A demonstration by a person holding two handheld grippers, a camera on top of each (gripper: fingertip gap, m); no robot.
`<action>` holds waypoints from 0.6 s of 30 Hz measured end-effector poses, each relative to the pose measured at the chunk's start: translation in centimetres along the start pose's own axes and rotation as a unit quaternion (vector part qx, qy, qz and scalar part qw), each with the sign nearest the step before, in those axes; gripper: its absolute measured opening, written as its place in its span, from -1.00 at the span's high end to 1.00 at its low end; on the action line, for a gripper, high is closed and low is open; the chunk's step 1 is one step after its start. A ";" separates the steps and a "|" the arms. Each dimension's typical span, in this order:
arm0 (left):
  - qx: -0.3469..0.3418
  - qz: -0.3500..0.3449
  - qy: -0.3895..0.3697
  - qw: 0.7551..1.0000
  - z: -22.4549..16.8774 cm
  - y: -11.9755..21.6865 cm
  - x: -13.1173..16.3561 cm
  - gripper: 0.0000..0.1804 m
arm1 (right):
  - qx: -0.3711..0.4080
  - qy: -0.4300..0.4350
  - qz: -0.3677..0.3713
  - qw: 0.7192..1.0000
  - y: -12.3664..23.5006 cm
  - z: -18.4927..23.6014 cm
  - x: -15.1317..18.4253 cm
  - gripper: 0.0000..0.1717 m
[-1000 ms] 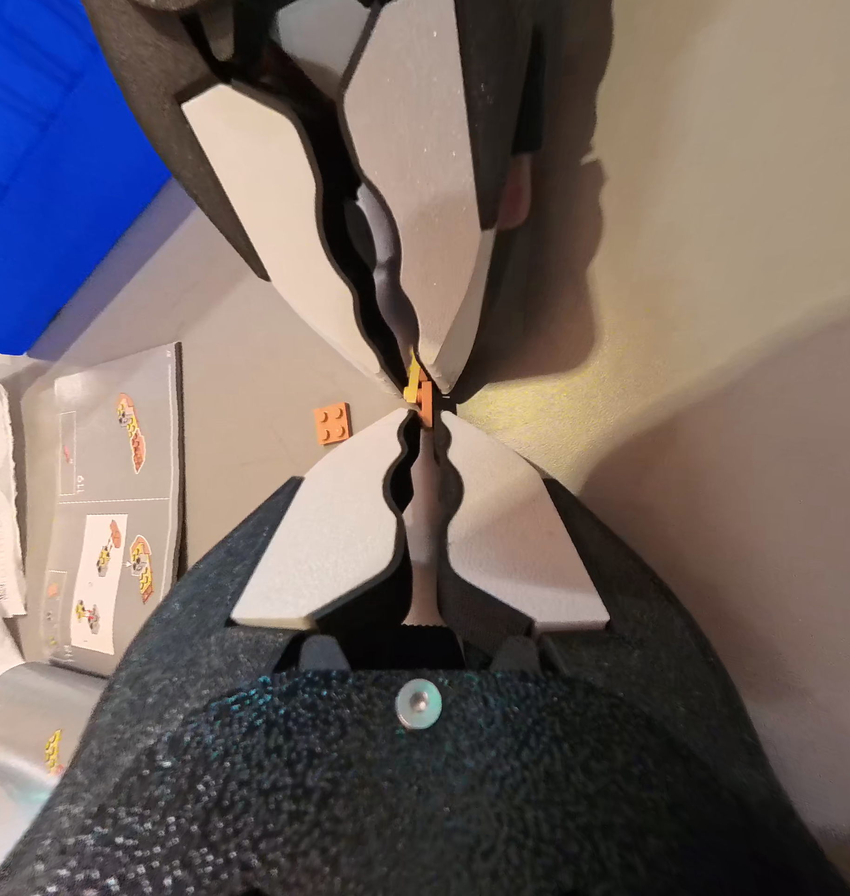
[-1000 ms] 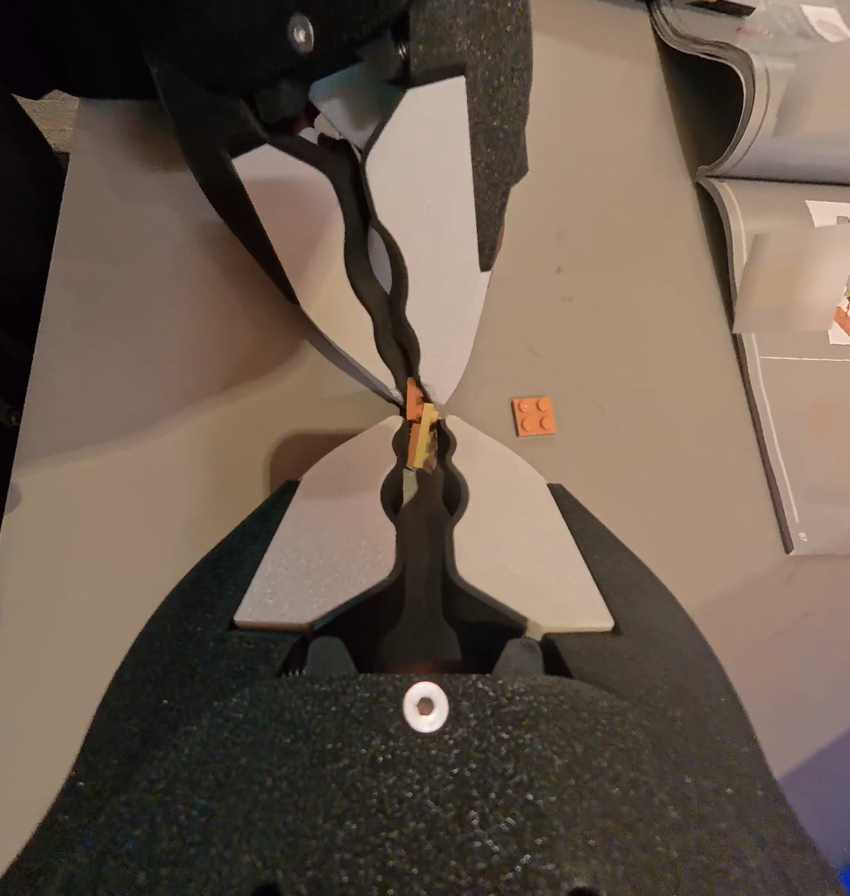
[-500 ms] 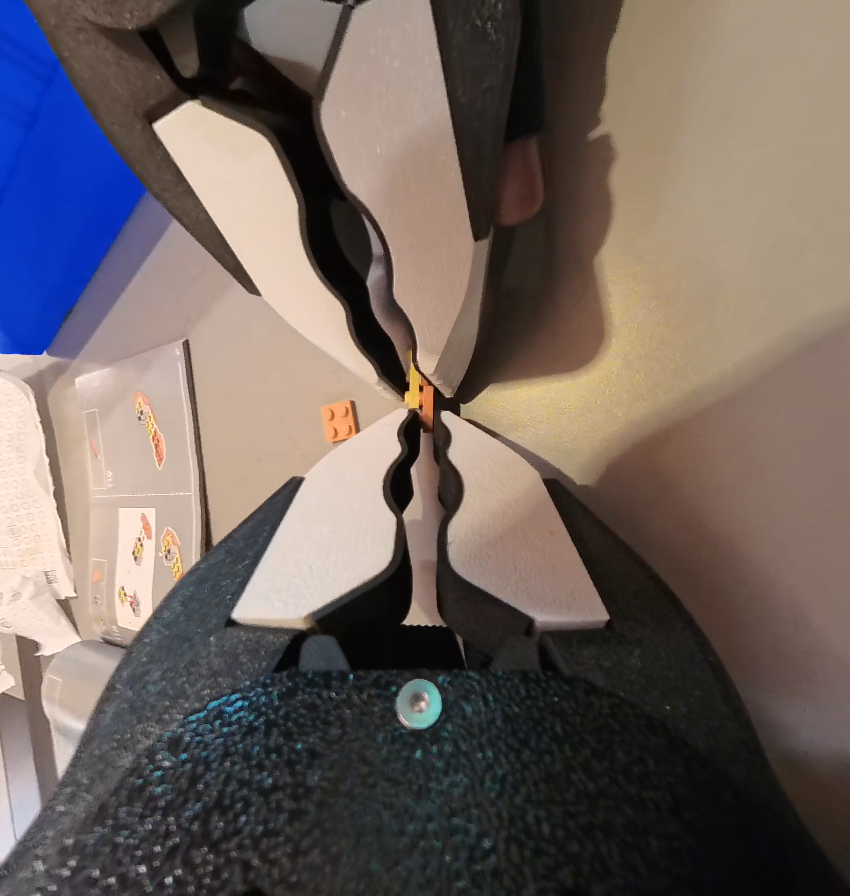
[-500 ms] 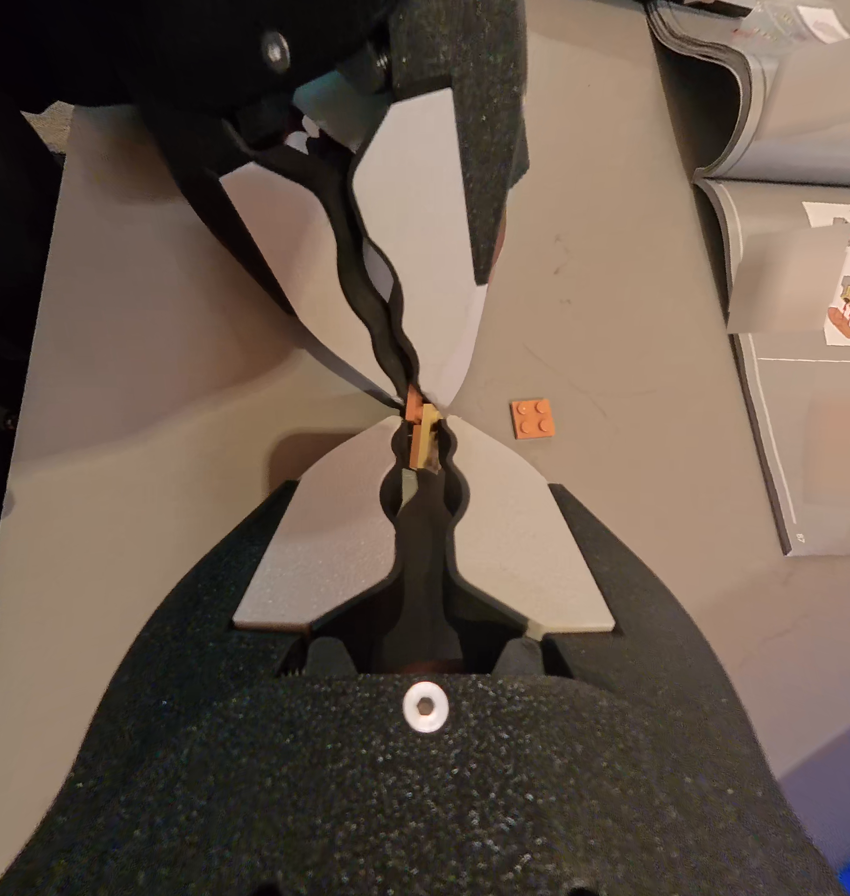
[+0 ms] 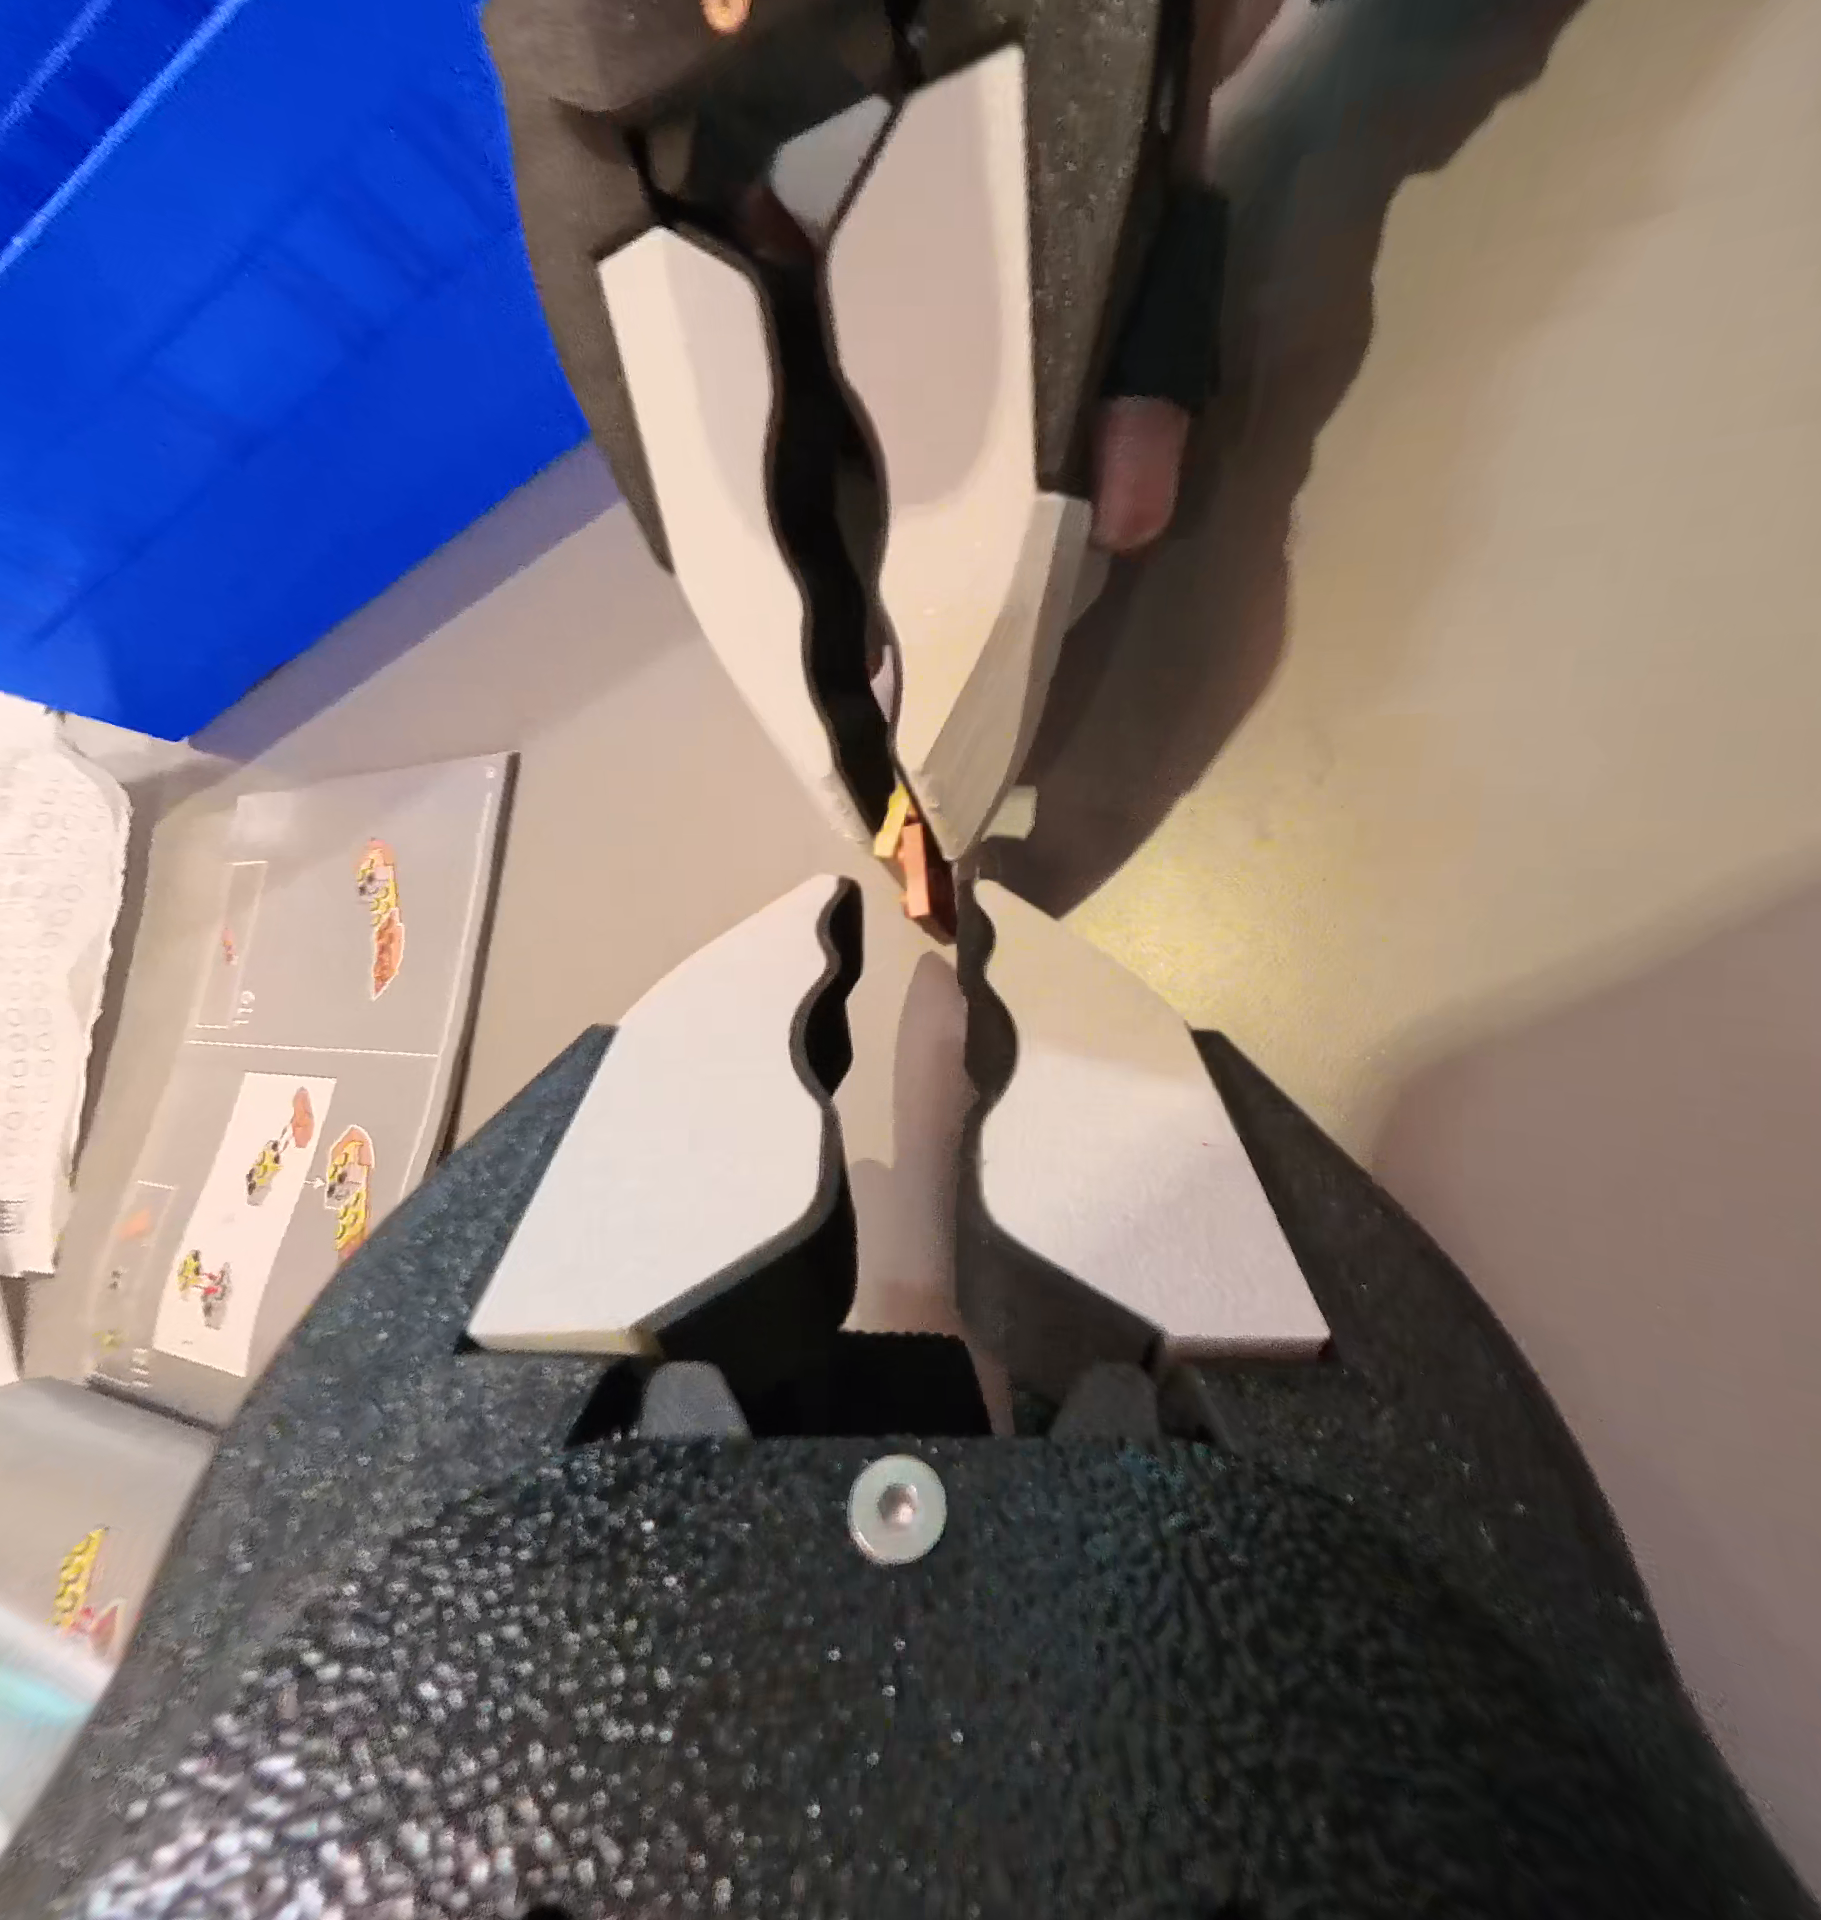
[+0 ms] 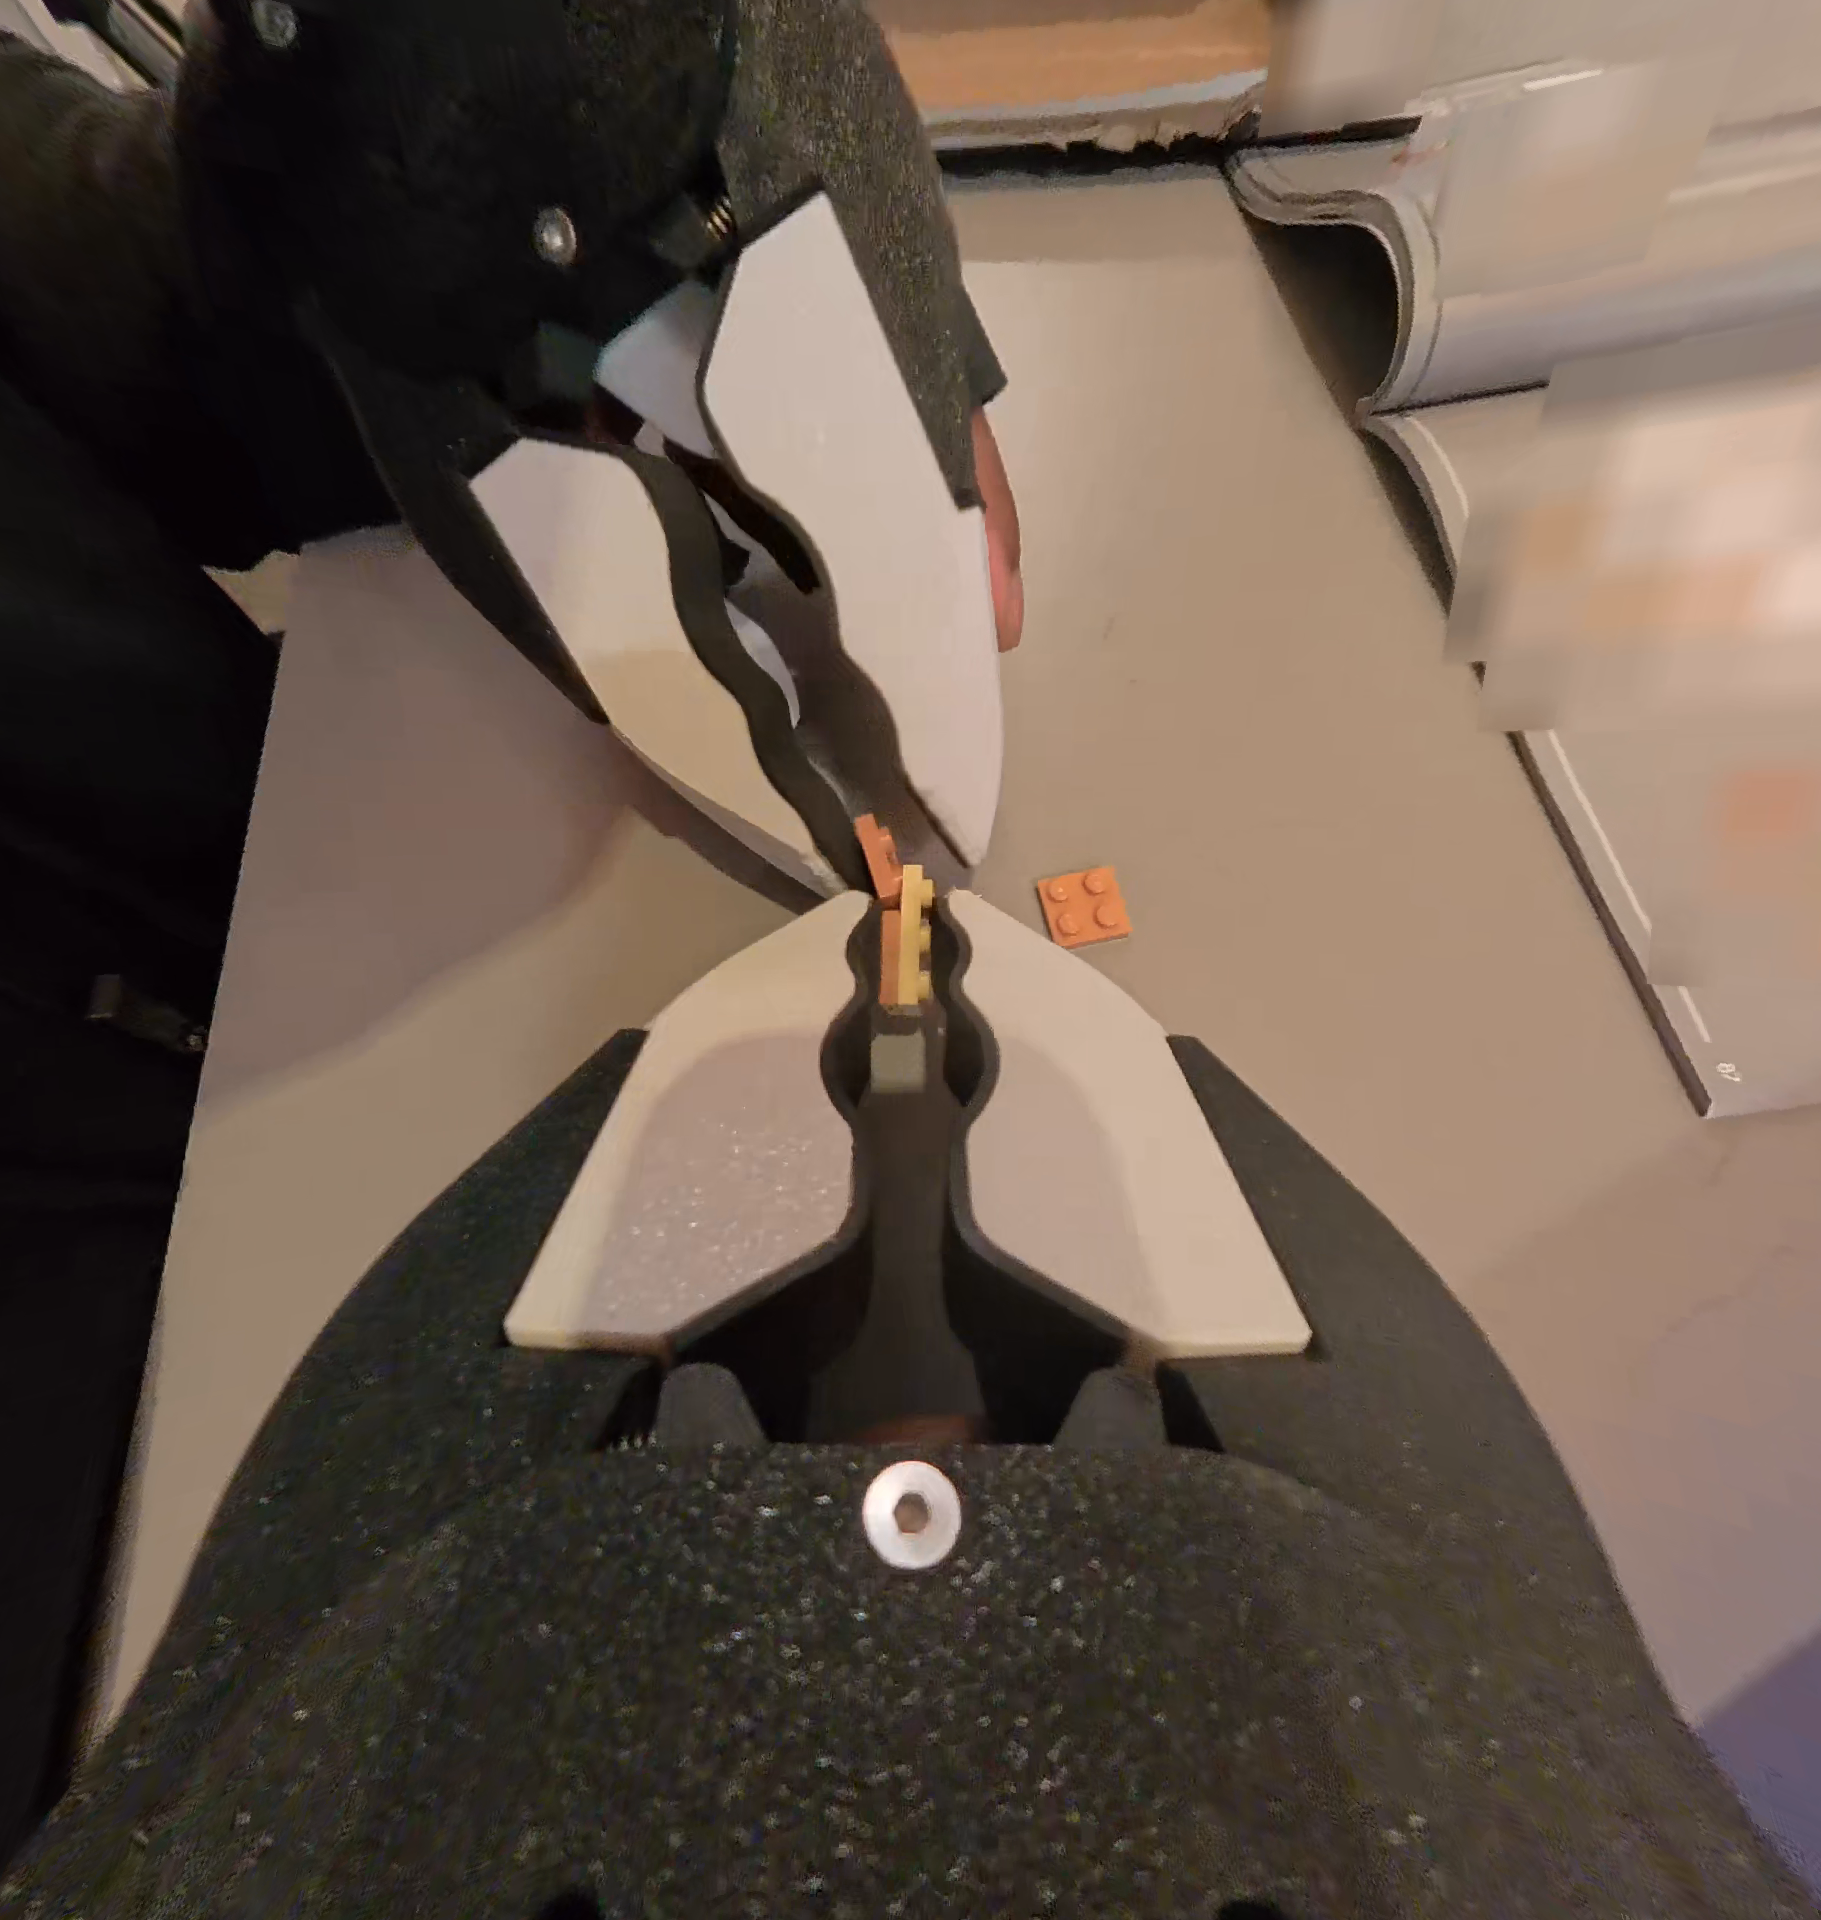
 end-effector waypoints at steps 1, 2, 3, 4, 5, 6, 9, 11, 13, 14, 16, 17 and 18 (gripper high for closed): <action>0.001 -0.009 0.011 1.000 0.2 0.1 0.1 0.80 | -0.003 -0.007 -0.007 1.000 0.1 -0.1 0.0 0.90; 0.003 -0.020 0.024 1.000 0.3 0.2 0.1 0.80 | -0.008 -0.018 -0.018 1.000 0.2 -0.2 -0.1 0.90; 0.008 -0.031 0.040 0.999 0.5 0.4 0.1 0.79 | -0.015 -0.031 -0.031 0.999 0.4 -0.3 -0.1 0.91; 0.015 -0.042 0.059 0.997 0.7 0.5 0.2 0.78 | -0.022 -0.045 -0.046 0.998 0.5 -0.4 -0.2 0.91; 0.020 -0.052 0.080 0.995 0.9 0.6 0.3 0.78 | -0.030 -0.059 -0.063 0.996 0.7 -0.6 -0.3 0.91; 0.023 -0.061 0.102 0.993 1.2 0.7 0.4 0.78 | -0.036 -0.071 -0.079 0.994 0.9 -0.6 -0.4 0.91; 0.047 -0.108 0.165 0.979 1.9 1.2 0.7 0.79 | -0.046 -0.092 -0.117 0.988 1.4 -0.9 -0.5 0.91; 0.064 -0.139 0.197 0.968 2.3 1.5 0.8 0.84 | -0.045 -0.092 -0.137 0.985 1.6 -0.9 -0.7 0.91; 0.080 -0.164 0.214 0.960 2.5 1.7 0.8 0.90 | -0.042 -0.086 -0.147 0.984 1.8 -0.8 -0.8 0.90; 0.082 -0.168 0.213 0.959 2.5 1.8 0.8 0.92 | -0.040 -0.083 -0.147 0.985 1.8 -0.8 -0.9 0.90; 0.072 -0.160 0.196 0.965 2.4 1.8 0.8 0.93 | -0.035 -0.072 -0.140 0.987 1.8 -0.7 -0.9 0.90; 0.066 -0.152 0.184 0.969 2.3 1.8 0.7 0.93 | -0.032 -0.066 -0.135 0.988 1.7 -0.6 -0.8 0.91; 0.062 -0.142 0.171 0.973 2.2 1.8 0.7 0.93 | -0.030 -0.059 -0.129 0.989 1.7 -0.5 -0.8 0.90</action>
Point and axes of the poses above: each gripper's, where its closed fingertips meet, y back along the fingers, x out of its underside, z = x × y across the jaws, the point moved 10 cm from there along y, back along the fingers, and after that the axes turned 1 degree about z, right-handed, at the moved point
